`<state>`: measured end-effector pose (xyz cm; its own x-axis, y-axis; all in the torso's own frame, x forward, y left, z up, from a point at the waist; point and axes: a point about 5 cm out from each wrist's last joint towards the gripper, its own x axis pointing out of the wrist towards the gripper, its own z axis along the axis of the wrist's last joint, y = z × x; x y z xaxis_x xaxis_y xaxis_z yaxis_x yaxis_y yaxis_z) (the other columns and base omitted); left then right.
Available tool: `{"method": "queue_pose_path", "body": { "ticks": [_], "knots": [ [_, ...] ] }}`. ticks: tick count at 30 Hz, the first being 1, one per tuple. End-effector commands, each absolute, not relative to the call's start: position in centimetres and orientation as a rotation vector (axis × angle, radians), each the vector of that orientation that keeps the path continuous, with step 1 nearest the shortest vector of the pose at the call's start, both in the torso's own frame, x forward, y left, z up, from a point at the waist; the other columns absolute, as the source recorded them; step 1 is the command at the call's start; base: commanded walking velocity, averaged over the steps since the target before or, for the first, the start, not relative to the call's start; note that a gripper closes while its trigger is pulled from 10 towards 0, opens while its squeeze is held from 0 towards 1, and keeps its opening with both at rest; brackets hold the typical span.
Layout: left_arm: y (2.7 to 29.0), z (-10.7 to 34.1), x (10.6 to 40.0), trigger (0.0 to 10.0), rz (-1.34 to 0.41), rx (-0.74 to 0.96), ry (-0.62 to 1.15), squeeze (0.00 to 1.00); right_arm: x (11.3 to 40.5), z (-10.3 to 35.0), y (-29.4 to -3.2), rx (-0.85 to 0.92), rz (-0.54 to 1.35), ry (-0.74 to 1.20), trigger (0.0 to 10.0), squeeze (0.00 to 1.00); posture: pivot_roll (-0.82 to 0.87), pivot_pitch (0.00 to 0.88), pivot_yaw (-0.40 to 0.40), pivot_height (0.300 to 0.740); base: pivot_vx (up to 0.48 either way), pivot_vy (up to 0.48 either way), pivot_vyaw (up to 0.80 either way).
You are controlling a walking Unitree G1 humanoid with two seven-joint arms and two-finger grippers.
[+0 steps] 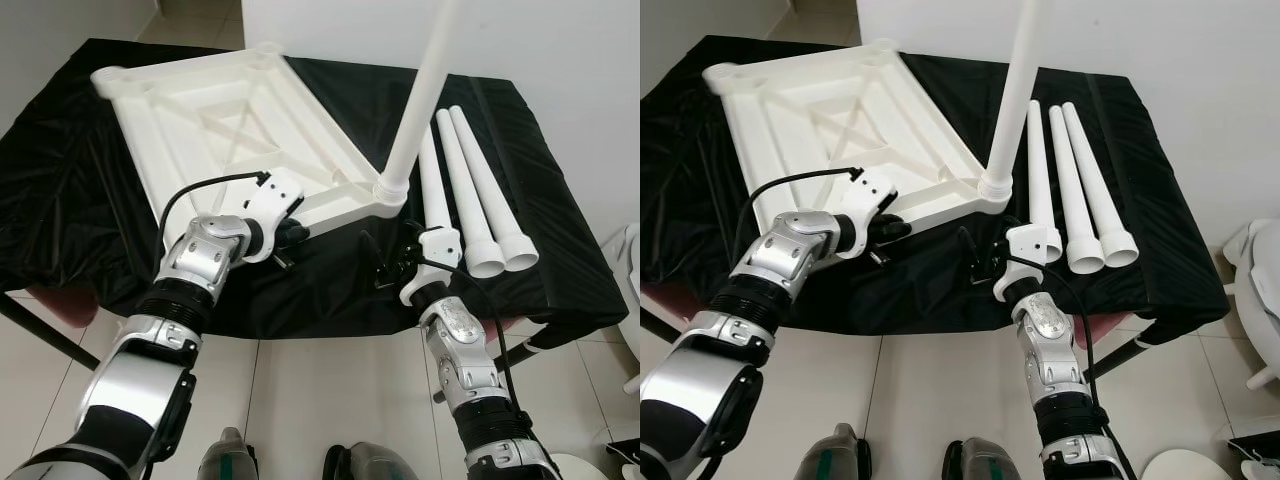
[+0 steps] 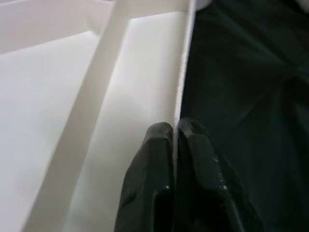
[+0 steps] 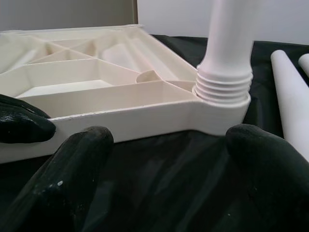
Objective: Building children table
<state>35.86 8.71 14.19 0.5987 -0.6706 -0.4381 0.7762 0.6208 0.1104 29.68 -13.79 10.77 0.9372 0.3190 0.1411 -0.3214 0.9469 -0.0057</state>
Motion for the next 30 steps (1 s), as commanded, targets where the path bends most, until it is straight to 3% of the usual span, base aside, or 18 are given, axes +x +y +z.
{"method": "queue_pose_path", "body": {
  "ticks": [1,5,6,9,10,11,12,16,17,26,27,28,30],
  "knots": [
    [10.2,14.5,36.7,0.0,-0.648,0.331,0.355,0.0,29.7,10.8,-13.8,0.014,0.323,-0.142,10.0,0.0,0.0,0.014,-0.033,0.74,0.0,0.0,0.0],
    [9.8,14.9,36.9,0.0,-0.637,0.322,0.337,0.0,29.7,10.8,-13.8,0.013,0.322,-0.142,10.0,0.0,0.0,0.014,-0.033,0.74,0.0,0.0,0.0],
    [9.5,15.3,37.1,1.2,-0.62,0.314,0.32,0.0,29.8,10.9,-13.8,0.013,0.322,-0.142,10.0,0.0,0.0,0.015,-0.033,0.74,0.0,0.0,0.0],
    [9.2,15.5,37.3,1.2,-0.604,0.31,0.308,0.0,29.8,10.9,-13.8,0.013,0.322,-0.142,10.0,0.0,0.0,0.015,-0.033,0.74,0.0,0.0,0.0],
    [8.9,15.9,37.5,3.8,-0.588,0.306,0.285,0.0,29.8,10.9,-13.7,0.013,0.322,-0.142,10.0,0.0,0.0,0.015,-0.033,0.74,0.0,0.0,0.0],
    [8.9,15.9,37.5,3.8,-0.588,0.306,0.285,0.0,29.8,10.9,-13.7,0.013,0.322,-0.142,10.0,0.0,0.0,0.015,-0.033,0.74,0.0,0.0,0.0],
    [8.4,16.3,37.8,10.0,-0.57,0.304,0.264,0.0,29.9,10.9,-13.6,0.014,0.323,-0.142,10.0,0.0,0.0,0.015,-0.033,0.74,0.0,0.0,0.0],
    [7.2,17.2,38.0,10.0,-0.564,0.272,0.219,0.0,29.8,10.9,-13.5,0.014,0.325,-0.143,10.0,0.0,0.0,0.019,-0.031,0.74,0.0,0.0,0.0],
    [6.9,17.4,38.0,10.0,-0.572,0.241,0.207,1.0,29.8,10.9,-13.4,0.014,0.325,-0.143,10.0,0.0,0.0,0.018,-0.029,0.74,0.0,0.0,0.0],
    [6.3,18.2,37.4,10.0,-0.639,0.215,0.14,1.0,29.6,10.8,-13.5,0.012,0.318,-0.142,10.0,0.0,0.0,0.02,-0.021,0.74,0.0,0.0,0.0],
    [6.4,18.5,37.3,10.0,-0.652,0.203,0.121,0.33,29.6,10.7,-13.5,0.012,0.317,-0.141,10.0,0.0,0.0,0.02,-0.021,0.74,0.0,0.0,0.0],
    [6.6,18.8,37.1,10.0,-0.671,0.2,0.104,0.0,29.6,10.7,-13.5,0.012,0.316,-0.14,10.0,0.0,0.0,0.02,-0.021,0.74,0.0,0.0,0.0],
    [6.9,19.0,36.9,10.0,-0.696,0.213,0.095,0.0,29.6,10.7,-13.4,0.013,0.317,-0.14,10.0,0.0,0.01,0.02,-0.021,0.74,0.0,0.0,0.0]
  ]
}}
